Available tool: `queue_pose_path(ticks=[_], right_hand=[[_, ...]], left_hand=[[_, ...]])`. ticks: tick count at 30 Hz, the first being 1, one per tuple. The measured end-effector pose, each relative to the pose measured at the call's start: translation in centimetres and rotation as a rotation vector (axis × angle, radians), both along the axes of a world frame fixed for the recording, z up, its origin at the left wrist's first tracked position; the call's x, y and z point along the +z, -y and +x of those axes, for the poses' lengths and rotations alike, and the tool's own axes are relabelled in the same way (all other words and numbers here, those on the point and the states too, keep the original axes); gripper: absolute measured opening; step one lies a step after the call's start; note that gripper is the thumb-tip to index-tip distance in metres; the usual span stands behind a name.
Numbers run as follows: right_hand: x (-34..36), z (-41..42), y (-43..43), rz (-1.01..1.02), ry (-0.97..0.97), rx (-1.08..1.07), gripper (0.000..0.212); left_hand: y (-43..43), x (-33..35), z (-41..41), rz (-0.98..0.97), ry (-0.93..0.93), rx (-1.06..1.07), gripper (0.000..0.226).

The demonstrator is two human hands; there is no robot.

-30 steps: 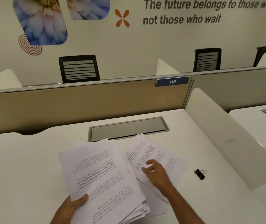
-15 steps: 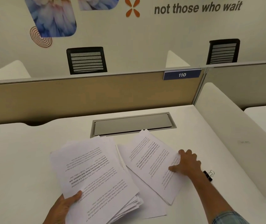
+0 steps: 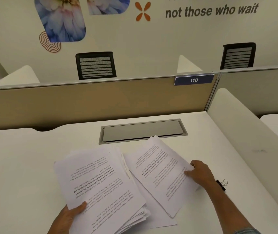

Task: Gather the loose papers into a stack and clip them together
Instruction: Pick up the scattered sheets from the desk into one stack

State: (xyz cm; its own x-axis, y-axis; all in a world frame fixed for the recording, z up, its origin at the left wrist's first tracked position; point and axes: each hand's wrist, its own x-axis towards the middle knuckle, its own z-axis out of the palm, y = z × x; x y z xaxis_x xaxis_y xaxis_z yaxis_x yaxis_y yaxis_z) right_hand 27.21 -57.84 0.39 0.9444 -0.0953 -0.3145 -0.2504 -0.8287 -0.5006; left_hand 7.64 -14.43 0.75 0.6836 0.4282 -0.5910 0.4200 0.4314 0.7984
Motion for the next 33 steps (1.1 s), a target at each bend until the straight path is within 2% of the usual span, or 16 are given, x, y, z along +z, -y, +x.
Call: queue_pose_path(ticks=[3,8,12,14,18,21,26,33], right_hand=[[1.3,-0.7,0.7,0.124,0.062,0.013,0.015],[4.7,-4.4,1.4,0.595,0.124,-0.204,0.009],[6.4,-8.3,-0.5,0.832,0.095,-0.373,0.017],[7.1,-10.4,-2.5,0.9,0.075,-0.41,0.013],[7.0,-14.1,-8.2,0.938,0.031,-0.377,0.012],[6.4,-16.4,-12.9,0.924,0.03,-0.332,0.01],[5.2,-19.0,-19.0,0.853,0.05,-0.249,0.013],[6.2,-20.8,-23.4,0.779,0.094,-0.162,0.015]], left_hand=[[-0.3,0.6,-0.7,-0.012,0.047,-0.001,0.059],[-0.6,1.4,-2.7,-0.043,0.045,0.038,0.078],[-0.9,3.0,-4.1,-0.073,0.07,0.022,0.051],[-1.2,3.5,-4.6,-0.093,0.063,-0.006,0.049],[-1.9,4.3,-5.9,-0.108,0.088,-0.015,0.041],[-2.5,4.9,-6.6,-0.124,0.102,-0.053,0.052],[-3.4,5.7,-7.5,-0.105,0.134,-0.082,0.034],[-4.6,6.5,-8.4,-0.078,0.146,-0.11,0.04]])
